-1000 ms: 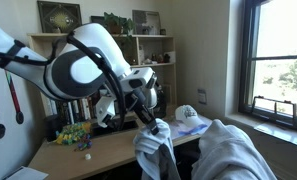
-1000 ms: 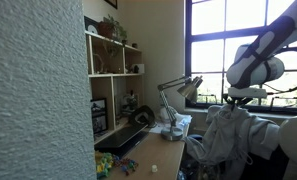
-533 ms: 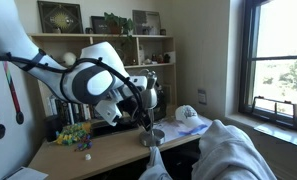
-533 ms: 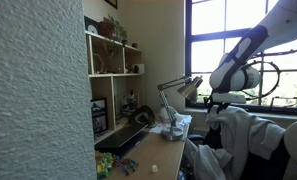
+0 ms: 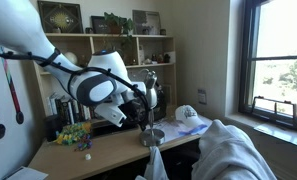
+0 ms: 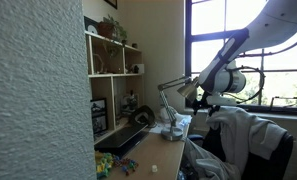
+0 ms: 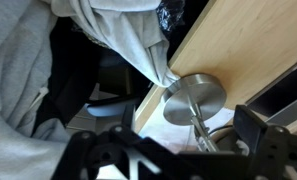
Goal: Remove the grey piece of clothing from the table
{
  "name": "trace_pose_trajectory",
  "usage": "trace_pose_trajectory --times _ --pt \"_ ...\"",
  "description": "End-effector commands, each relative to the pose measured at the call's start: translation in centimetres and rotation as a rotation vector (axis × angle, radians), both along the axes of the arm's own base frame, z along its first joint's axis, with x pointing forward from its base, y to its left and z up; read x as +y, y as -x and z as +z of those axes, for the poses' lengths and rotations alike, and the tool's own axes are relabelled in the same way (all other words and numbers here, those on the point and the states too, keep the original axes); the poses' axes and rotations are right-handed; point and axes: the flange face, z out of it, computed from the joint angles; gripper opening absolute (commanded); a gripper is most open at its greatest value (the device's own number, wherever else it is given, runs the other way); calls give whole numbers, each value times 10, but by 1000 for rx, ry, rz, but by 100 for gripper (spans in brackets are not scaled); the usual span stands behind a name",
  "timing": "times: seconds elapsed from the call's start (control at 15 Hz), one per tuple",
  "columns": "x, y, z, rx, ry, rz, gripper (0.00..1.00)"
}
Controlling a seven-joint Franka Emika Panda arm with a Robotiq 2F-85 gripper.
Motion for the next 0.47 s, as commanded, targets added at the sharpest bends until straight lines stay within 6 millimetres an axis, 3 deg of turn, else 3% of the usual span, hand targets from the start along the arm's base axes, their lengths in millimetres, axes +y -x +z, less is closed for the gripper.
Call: trace_pose_trajectory --times 0.0,0.4 --pt "10 -14 -19 15 2 131 100" --pt "46 -12 -40 93 14 293 100"
